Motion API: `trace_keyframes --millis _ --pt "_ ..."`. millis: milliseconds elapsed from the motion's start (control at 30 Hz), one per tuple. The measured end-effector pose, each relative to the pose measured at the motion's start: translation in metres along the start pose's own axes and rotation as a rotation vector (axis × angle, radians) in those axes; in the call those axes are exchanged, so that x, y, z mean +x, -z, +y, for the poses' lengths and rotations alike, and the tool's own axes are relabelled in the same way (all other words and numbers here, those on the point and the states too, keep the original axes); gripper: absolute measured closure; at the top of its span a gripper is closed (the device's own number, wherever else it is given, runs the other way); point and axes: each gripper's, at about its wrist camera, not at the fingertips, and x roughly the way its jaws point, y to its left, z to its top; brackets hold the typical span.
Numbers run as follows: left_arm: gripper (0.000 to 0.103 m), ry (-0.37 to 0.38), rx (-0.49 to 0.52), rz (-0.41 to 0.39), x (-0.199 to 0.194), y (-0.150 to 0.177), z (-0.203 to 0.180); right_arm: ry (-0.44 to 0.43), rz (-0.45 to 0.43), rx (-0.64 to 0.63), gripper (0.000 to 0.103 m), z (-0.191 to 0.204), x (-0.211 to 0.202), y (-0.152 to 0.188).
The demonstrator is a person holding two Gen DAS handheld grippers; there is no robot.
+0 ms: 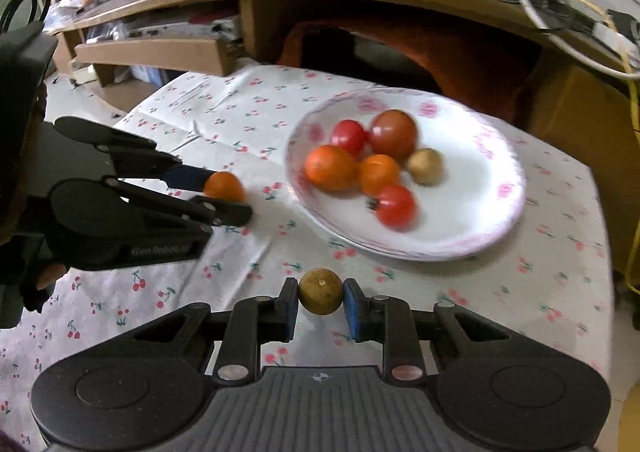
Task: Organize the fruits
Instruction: 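Grasp the last orange with the left tool while the right tool grasps the last kiwi, then carry the orange and kiwi into the white bowl and open both tools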
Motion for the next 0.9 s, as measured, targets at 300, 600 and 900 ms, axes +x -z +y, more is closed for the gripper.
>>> trace_keyframes --millis 300,600,900 --pt "0.067 -0.015 0.015 0.005 -0.042 0.006 -0.033 0.076 -0.010 0.041 0.079 0.000 -0.033 0.011" --pt "0.067 -0.032 0.007 0.073 -0.050 0.031 -0.054 0.043 0.061 -0.009 0.079 0.014 -0.018 0.035" --pt "0.067 -0.021 0.004 0.066 -0.043 0.045 -0.059 0.049 0.036 -0.039 0.078 0.014 -0.016 0.044"
